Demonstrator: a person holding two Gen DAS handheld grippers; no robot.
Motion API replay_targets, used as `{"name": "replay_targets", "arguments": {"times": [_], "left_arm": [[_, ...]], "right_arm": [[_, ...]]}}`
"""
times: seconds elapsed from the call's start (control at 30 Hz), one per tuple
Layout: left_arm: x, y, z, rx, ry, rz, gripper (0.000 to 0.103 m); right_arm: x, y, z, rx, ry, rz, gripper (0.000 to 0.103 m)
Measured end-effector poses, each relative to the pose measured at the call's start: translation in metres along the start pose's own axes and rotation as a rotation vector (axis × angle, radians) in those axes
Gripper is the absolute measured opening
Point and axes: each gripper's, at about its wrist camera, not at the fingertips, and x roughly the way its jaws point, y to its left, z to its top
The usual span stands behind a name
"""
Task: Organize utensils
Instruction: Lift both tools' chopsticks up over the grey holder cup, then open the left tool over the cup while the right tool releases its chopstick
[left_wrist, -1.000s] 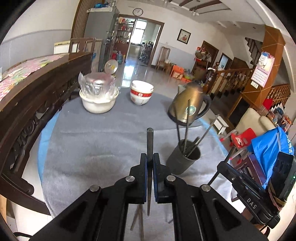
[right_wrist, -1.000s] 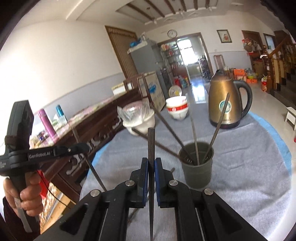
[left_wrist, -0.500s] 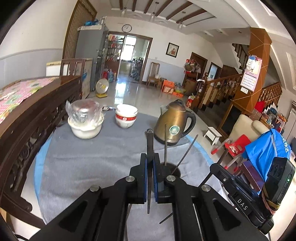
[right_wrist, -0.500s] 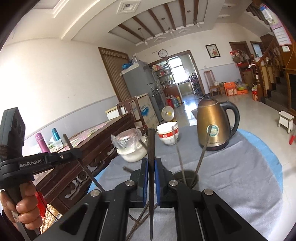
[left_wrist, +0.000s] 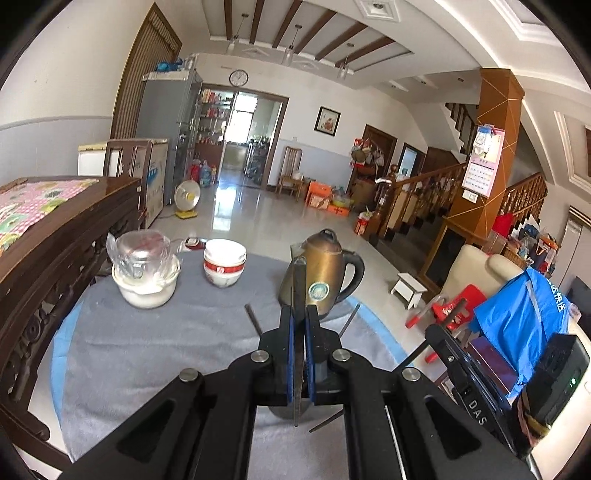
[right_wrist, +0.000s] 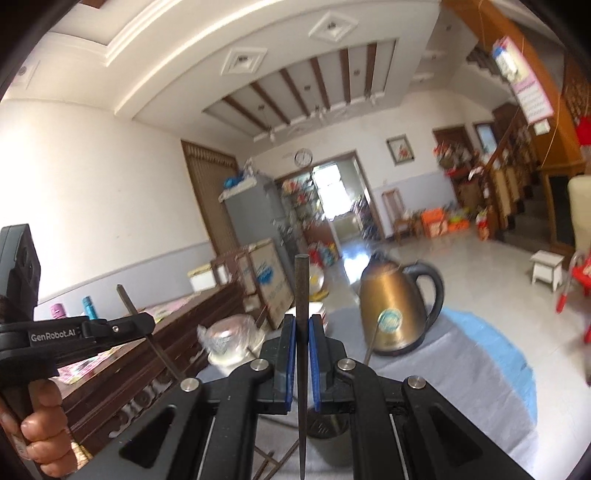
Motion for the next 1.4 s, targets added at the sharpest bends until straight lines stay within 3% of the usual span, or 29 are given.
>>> {"name": "replay_targets", "arguments": {"times": [0.2,0.6,0.77,1.0,1.17,1.4], "left_arm": [[0.005,-0.012,0.003,0.01,-0.041,0.009,0.006],[0.022,-0.032,-0.001,0.061,-0.172,0.058,0.006],[0.046,-0.038,-0.008,0.082,-0.149,0.082,0.006],[0.079,-0.032,-0.022,0.059,-0.088,0.111,0.006],[0.092,-0.029,-0.03,0.057,-0.049,0.12,0.006],[0.096,-0.029,-0.037,0.065,-0.023,0.109,0.006]], "right_arm": [[-0.006,0.002,0.002,-0.023,-0.115,-0.034,0.008],[0.017,-0.02,-0.001,0.058,-0.215,-0.073,0.008],[0.036,-0.024,-0.003,0.095,-0.188,-0.085,0.008],[0.054,-0.022,0.004,0.097,-0.223,-0.121,0.008],[0.076,-0.023,0.0,0.077,-0.167,-0.141,0.008],[0.074,-0.029,-0.015,0.068,-0.107,-0.143,0.008]]}}
